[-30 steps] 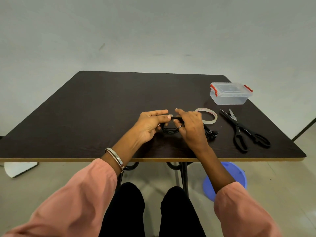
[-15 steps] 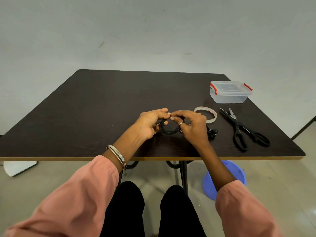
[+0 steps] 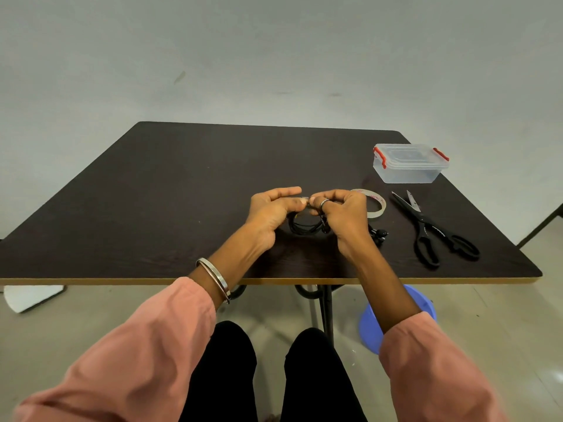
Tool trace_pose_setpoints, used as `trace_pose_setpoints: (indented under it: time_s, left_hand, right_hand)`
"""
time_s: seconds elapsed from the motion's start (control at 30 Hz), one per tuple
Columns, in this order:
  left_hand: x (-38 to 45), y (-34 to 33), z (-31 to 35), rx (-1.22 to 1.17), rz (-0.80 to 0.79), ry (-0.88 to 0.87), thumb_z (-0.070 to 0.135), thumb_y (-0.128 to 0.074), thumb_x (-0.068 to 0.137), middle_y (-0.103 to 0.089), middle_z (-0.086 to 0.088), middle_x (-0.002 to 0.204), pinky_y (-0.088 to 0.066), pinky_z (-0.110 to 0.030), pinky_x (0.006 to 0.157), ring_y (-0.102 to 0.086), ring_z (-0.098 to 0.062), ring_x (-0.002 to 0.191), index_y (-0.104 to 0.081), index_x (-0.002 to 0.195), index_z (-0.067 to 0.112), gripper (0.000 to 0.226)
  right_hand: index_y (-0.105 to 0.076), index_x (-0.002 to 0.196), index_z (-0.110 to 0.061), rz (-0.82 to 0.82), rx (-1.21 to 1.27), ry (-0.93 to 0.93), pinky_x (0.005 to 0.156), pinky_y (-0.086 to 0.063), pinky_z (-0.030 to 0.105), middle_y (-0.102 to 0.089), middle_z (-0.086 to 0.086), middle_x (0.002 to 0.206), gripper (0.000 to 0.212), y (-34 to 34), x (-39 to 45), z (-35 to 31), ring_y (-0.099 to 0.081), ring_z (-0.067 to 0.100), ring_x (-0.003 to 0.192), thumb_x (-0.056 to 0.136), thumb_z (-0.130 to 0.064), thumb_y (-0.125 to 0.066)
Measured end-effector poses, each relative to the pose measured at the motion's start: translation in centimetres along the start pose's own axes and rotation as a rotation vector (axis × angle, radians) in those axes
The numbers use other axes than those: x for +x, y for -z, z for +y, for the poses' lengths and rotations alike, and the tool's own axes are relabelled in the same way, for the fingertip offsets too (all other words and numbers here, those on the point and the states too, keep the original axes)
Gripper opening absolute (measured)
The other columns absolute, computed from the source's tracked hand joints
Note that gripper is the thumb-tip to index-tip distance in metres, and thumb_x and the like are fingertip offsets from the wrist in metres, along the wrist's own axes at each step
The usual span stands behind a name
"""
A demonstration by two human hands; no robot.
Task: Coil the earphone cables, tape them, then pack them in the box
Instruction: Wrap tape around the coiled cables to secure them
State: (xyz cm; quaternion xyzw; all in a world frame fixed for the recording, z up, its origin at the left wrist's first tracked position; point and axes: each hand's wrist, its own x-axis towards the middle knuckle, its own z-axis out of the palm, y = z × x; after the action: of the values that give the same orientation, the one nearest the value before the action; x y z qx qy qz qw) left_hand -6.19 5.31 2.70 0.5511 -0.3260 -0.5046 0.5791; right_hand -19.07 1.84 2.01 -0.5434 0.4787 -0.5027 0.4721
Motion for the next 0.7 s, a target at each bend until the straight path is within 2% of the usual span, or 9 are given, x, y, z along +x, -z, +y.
trace_pose_setpoints:
  time_s: [0.07,0.17,0.23,0.43,0.57,0.7]
  left_hand:
    - [0.0,0.1,-0.2,-0.049,-0.017,-0.014,-0.007,-0.071,0.077,-0.074,-0.012,0.097,-0.052,-0.016,0.059,-0.07,-0.019,0.085,-0.07,0.107,0.007,0.034]
    - [0.3,0.3,-0.6,-0.077,-0.015,-0.032,-0.009,-0.071,0.076,-0.074,-0.015,0.095,-0.057,-0.025,0.072,-0.072,-0.024,0.091,-0.07,0.104,0.007,0.032]
    - [0.4,0.3,-0.9,-0.087,-0.012,-0.032,-0.009,-0.071,0.076,-0.075,-0.014,0.093,-0.057,-0.026,0.073,-0.072,-0.023,0.089,-0.07,0.104,0.007,0.032]
    - [0.7,0.9,-0.6,-0.161,-0.009,0.023,-0.006,-0.071,0.077,-0.075,-0.014,0.092,-0.056,-0.031,0.086,-0.072,-0.022,0.083,-0.07,0.103,0.01,0.03]
    - [0.6,0.9,-0.3,-0.176,-0.037,0.025,-0.008,-0.069,0.079,-0.075,-0.015,0.093,-0.058,-0.029,0.082,-0.072,-0.021,0.083,-0.069,0.106,0.007,0.032]
    - [0.6,1.2,-0.4,-0.043,-0.074,-0.048,-0.007,-0.071,0.077,-0.075,-0.014,0.09,-0.056,-0.031,0.085,-0.072,-0.022,0.085,-0.065,0.113,0.005,0.038]
  right_hand:
    - [-0.068,0.09,-0.006,0.006,0.007,-0.01,0.073,-0.059,0.028,-0.073,0.013,0.081,0.013,0.0,0.0,-0.3,-0.072,0.023,0.076,0.08,0.001,-0.07]
    - [-0.061,0.099,-0.01,0.022,-0.049,0.003,0.066,-0.056,0.025,-0.072,0.01,0.077,0.025,-0.1,-0.1,-0.4,-0.071,0.019,0.067,0.08,0.002,-0.07]
    - [-0.058,0.101,-0.01,0.025,-0.026,-0.015,0.066,-0.055,0.025,-0.071,0.01,0.075,0.027,-0.1,-0.1,-0.5,-0.069,0.017,0.063,0.08,0.003,-0.07]
    - [-0.066,0.101,-0.006,-0.166,0.012,-0.053,0.079,-0.057,0.029,-0.074,0.01,0.088,0.017,0.4,-0.1,-0.8,-0.072,0.023,0.08,0.086,-0.013,-0.068]
    - [-0.068,0.102,0.0,-0.206,-0.06,-0.026,0.084,-0.057,0.033,-0.073,0.016,0.09,0.021,0.6,0.0,-0.6,-0.072,0.028,0.087,0.081,-0.005,-0.071]
    - [-0.071,0.097,0.0,-0.243,-0.072,-0.024,0.079,-0.057,0.031,-0.073,0.016,0.089,0.014,0.9,-0.2,-0.8,-0.069,0.023,0.081,0.083,0.001,-0.067]
